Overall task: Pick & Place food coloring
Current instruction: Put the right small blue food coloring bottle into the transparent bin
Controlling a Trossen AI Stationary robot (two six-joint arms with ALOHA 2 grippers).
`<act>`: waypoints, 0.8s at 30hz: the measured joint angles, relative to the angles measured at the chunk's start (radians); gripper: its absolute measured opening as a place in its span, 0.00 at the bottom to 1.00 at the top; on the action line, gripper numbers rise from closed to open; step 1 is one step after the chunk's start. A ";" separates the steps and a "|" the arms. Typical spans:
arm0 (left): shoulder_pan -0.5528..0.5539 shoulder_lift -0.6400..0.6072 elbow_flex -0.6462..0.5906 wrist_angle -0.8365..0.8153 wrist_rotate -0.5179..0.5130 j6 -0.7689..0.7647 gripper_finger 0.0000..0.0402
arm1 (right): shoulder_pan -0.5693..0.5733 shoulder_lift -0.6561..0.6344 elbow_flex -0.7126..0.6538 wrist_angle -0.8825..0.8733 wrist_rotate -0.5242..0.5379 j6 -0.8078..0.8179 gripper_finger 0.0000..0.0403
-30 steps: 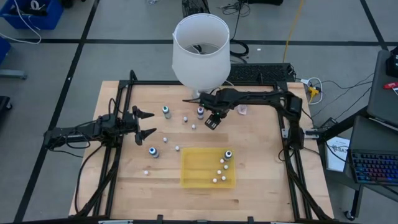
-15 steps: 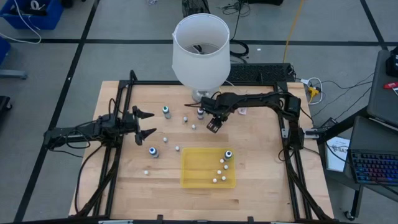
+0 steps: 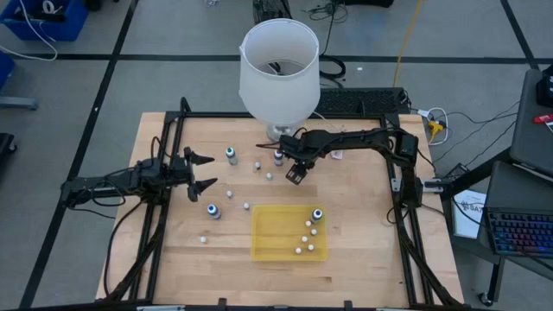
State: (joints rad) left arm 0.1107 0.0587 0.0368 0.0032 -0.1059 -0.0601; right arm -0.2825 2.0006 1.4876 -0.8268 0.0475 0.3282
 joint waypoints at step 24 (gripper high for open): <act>0.000 0.000 0.000 0.000 0.000 0.000 0.91 | 0.110 -0.102 0.000 0.031 0.011 -0.070 0.11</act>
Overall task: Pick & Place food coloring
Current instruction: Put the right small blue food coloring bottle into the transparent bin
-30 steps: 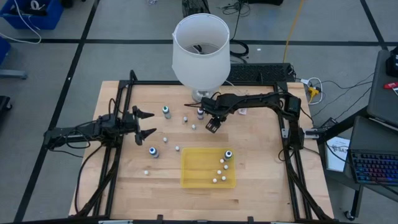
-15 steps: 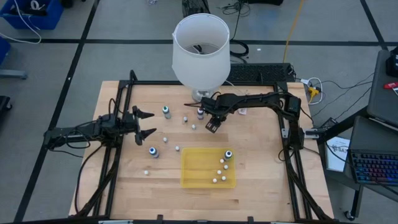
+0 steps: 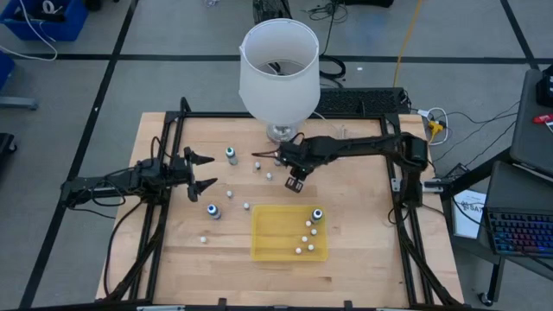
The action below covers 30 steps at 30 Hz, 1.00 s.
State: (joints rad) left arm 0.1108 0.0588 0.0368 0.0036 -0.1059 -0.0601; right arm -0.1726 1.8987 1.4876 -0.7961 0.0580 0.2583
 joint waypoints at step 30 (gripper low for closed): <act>0.000 0.000 0.000 0.000 0.000 0.000 0.91 | 0.490 0.025 0.042 -0.021 0.119 0.280 0.11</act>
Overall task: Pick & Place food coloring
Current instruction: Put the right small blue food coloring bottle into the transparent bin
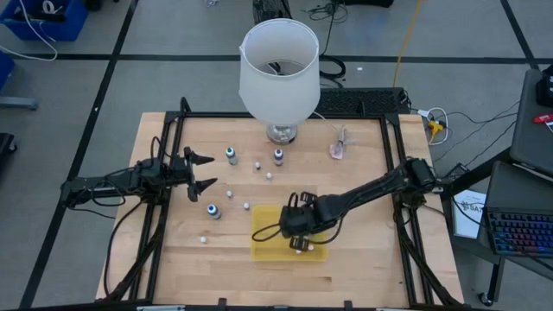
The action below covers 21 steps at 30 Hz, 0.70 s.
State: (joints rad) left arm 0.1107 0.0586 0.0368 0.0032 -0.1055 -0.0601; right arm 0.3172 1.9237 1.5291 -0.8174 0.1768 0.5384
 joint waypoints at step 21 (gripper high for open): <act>0.000 0.000 0.000 0.000 0.000 0.000 0.91 | 0.005 0.099 0.002 0.006 -0.078 0.061 0.19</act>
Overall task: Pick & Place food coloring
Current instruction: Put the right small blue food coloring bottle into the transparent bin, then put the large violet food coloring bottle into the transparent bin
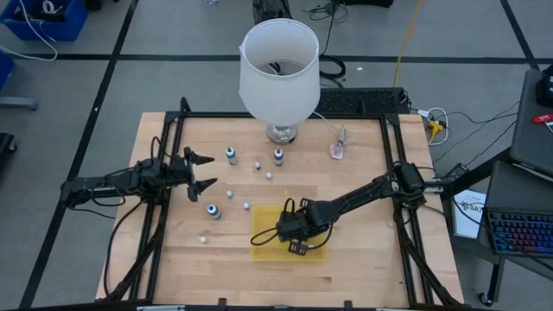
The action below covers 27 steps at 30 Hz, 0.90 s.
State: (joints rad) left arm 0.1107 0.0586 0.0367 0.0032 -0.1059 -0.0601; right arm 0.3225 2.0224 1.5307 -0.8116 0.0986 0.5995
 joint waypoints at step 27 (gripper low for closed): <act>0.000 0.000 0.000 0.000 0.000 0.000 0.91 | 0.000 -0.205 -0.001 -0.002 -0.025 0.067 0.28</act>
State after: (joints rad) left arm 0.1107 0.0587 0.0368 0.0036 -0.1059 -0.0601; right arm 0.3223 1.8177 1.5295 -0.8138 0.0734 0.6670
